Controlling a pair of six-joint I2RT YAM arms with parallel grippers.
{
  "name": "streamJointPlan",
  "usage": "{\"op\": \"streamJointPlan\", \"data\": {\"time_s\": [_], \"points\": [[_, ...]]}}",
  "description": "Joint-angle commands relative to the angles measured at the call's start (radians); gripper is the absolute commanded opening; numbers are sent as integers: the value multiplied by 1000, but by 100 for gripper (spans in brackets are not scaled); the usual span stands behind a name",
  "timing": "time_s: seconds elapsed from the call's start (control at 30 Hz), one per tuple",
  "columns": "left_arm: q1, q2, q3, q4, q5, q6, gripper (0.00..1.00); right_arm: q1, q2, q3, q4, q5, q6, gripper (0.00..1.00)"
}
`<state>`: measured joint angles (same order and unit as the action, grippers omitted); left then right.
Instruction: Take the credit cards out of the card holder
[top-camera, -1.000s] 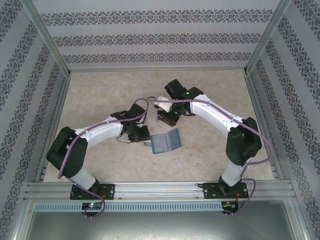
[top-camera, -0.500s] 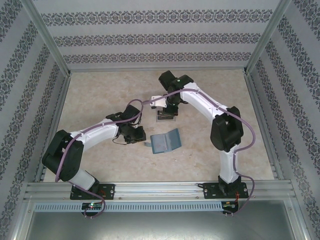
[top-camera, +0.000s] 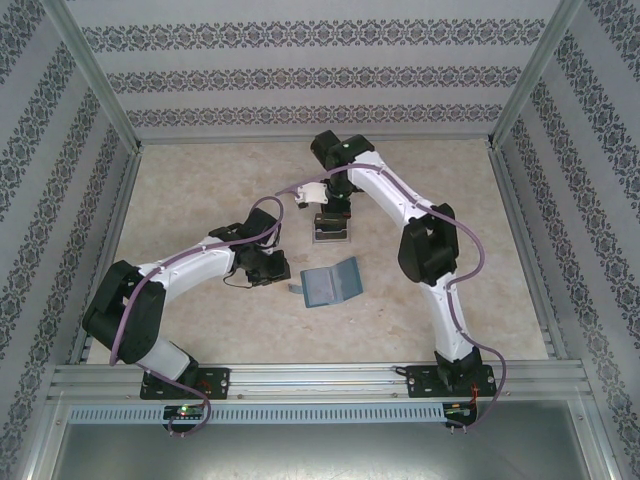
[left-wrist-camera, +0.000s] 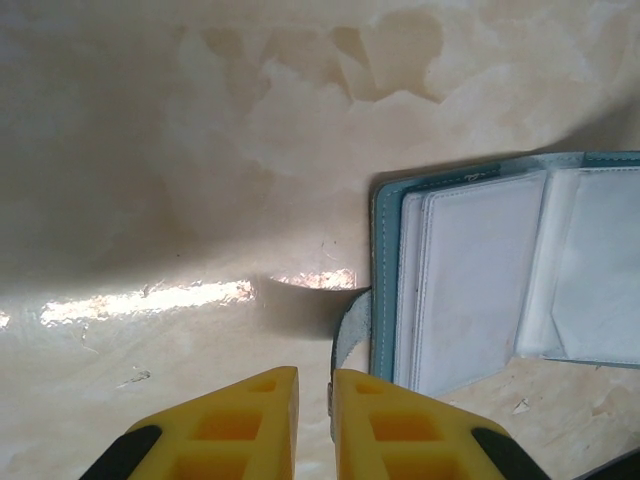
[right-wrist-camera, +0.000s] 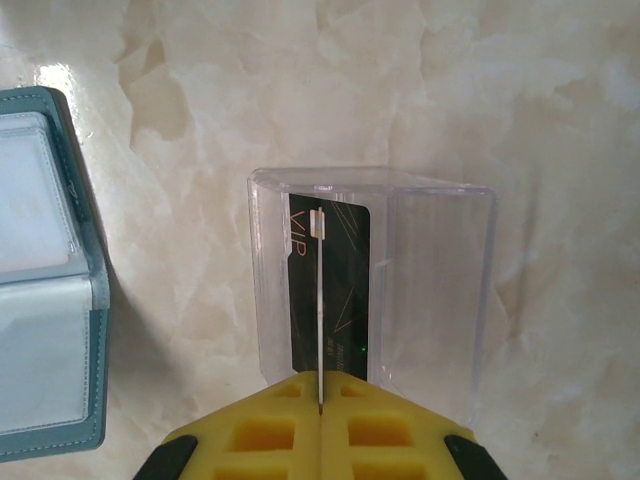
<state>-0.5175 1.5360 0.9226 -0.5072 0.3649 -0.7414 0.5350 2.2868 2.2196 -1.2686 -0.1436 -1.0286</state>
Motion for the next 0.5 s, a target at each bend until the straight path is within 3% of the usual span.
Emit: {"op": "streamJointPlan", "data": {"time_s": [0.0, 0.47], "points": [[16, -12, 1, 10, 0, -5, 16, -13, 45, 70, -84, 0, -28, 0], [27, 6, 4, 15, 7, 0, 17, -13, 144, 141, -128, -12, -18, 0]]}}
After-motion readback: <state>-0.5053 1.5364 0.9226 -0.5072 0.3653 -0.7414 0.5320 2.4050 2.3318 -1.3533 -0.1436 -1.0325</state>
